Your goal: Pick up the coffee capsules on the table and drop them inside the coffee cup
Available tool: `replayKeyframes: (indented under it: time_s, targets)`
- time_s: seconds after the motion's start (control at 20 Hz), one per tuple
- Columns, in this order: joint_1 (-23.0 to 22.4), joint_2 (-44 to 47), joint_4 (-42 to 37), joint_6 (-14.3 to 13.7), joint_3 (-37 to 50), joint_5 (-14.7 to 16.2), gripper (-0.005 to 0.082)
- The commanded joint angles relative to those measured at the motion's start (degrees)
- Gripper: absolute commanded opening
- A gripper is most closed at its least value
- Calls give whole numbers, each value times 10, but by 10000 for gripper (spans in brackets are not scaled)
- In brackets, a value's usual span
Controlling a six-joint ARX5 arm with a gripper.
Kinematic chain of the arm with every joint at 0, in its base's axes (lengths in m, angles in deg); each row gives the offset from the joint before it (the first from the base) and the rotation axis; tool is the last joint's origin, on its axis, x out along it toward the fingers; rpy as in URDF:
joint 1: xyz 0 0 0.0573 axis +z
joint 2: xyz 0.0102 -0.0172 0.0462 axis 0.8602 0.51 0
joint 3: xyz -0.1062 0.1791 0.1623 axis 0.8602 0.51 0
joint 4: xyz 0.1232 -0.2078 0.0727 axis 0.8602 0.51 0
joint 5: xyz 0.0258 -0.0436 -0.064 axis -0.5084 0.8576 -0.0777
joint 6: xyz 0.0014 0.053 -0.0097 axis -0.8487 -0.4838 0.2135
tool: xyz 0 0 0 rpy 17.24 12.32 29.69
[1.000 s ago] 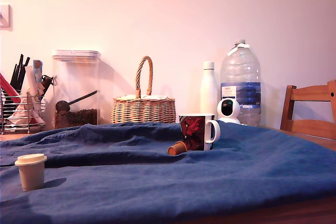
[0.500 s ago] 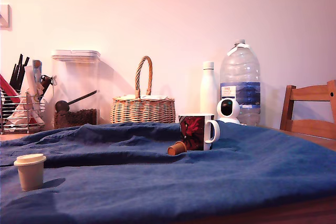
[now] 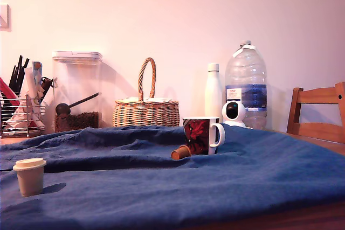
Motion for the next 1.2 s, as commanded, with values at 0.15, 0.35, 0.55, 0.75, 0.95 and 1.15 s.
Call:
replayKeyframes:
  time_s: [0.15,0.35,0.55,0.75,0.95,1.15]
  targets:
    - [-27,43,10,-55,-10,3,54]
    - [-42,43,33,-36,-10,5,458]
    - [-44,43,33,-18,-9,8,574]
    - [-44,42,29,-16,-6,9,574]
    - [-44,42,0,-17,9,6,574]
    - [-44,42,-43,-30,16,0,574]
